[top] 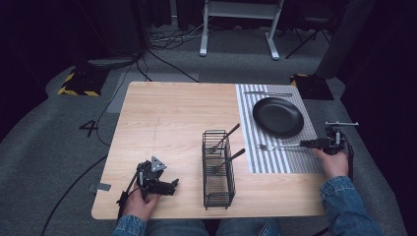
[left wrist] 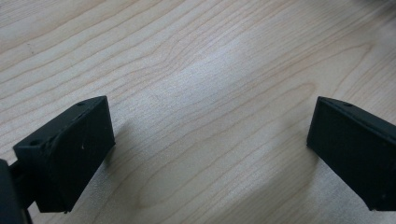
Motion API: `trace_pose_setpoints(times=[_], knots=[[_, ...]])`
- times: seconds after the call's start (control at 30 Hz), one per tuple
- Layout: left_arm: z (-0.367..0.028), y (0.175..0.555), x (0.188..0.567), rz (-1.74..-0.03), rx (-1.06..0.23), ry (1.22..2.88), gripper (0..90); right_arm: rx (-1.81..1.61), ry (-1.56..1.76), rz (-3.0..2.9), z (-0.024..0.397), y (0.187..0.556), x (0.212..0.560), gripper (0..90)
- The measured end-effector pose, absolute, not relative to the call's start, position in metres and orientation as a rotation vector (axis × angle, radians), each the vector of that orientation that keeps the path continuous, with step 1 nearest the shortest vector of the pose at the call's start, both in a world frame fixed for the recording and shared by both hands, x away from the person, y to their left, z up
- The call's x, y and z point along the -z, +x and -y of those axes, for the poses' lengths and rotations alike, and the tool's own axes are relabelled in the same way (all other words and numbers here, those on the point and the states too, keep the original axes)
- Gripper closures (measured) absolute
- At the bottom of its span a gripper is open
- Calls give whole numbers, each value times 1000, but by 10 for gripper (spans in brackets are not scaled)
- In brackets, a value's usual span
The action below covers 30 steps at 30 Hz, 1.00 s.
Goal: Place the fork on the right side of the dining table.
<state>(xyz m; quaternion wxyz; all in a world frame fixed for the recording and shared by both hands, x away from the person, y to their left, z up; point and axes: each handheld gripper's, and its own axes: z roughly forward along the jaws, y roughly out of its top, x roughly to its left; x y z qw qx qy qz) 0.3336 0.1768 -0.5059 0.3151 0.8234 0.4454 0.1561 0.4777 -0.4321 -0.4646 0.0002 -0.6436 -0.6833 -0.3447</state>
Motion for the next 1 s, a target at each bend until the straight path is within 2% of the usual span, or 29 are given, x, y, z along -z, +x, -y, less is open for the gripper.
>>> trace_pose_setpoints(times=[1.0], knots=[[-177, 334, 506, -1174, -409, 2169, 8, 1082, -2091, 2128, 437, 478, 469, 519]])
